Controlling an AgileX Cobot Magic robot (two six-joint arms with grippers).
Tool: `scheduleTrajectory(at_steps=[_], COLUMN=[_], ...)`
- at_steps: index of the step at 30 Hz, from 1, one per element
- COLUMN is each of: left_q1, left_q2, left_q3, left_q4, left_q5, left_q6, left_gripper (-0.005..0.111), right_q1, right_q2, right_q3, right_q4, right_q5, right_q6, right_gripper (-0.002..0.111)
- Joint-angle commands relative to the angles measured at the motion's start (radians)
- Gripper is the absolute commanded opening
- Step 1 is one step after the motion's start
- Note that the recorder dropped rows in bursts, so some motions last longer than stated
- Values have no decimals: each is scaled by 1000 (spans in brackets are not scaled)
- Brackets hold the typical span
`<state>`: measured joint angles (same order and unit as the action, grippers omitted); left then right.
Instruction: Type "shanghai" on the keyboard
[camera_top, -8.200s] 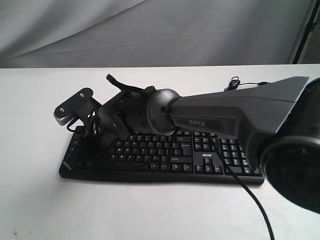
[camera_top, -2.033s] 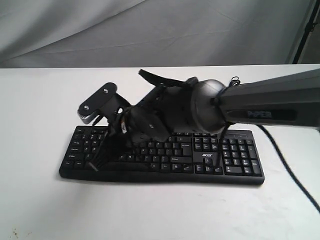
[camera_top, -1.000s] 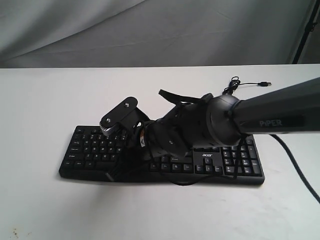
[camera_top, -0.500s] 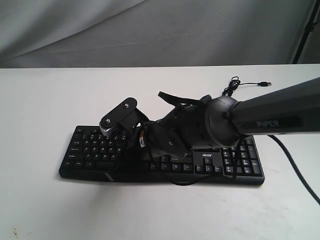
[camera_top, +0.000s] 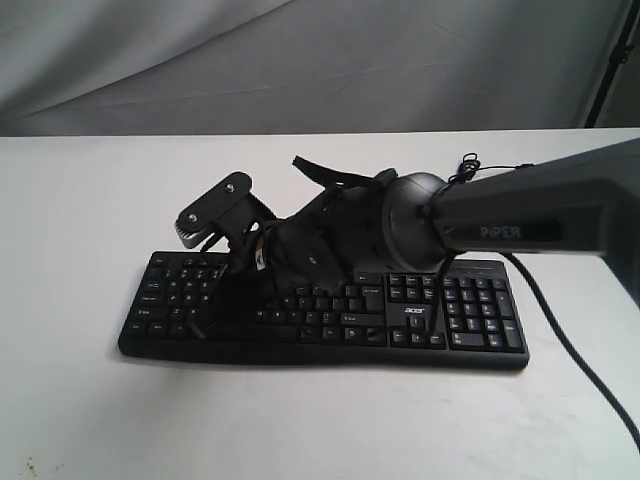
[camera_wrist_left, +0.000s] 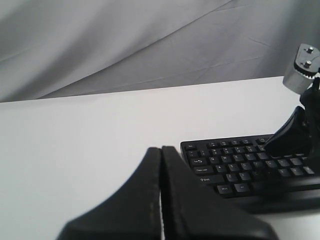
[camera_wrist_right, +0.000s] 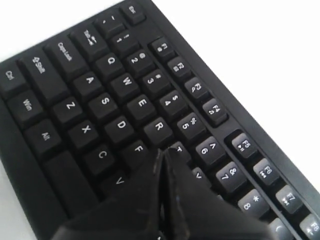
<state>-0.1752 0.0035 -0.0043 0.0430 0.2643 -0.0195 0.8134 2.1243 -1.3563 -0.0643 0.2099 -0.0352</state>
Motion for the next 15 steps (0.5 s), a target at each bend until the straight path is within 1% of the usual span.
scheduleTrajectory(at_steps=[1, 15], left_q1=[-4, -4], left_q2=[-3, -3], left_q3=[4, 4], left_q4=[1, 1], left_q5=[-3, -3], left_q6=[-3, -3], left_gripper=[0, 0], right_q1=[3, 5], right_q2=[13, 45], right_q3=[-7, -7], right_q4=[-2, 5], right_q5=[-4, -27], right_q6=[-12, -12], right_gripper=[0, 0])
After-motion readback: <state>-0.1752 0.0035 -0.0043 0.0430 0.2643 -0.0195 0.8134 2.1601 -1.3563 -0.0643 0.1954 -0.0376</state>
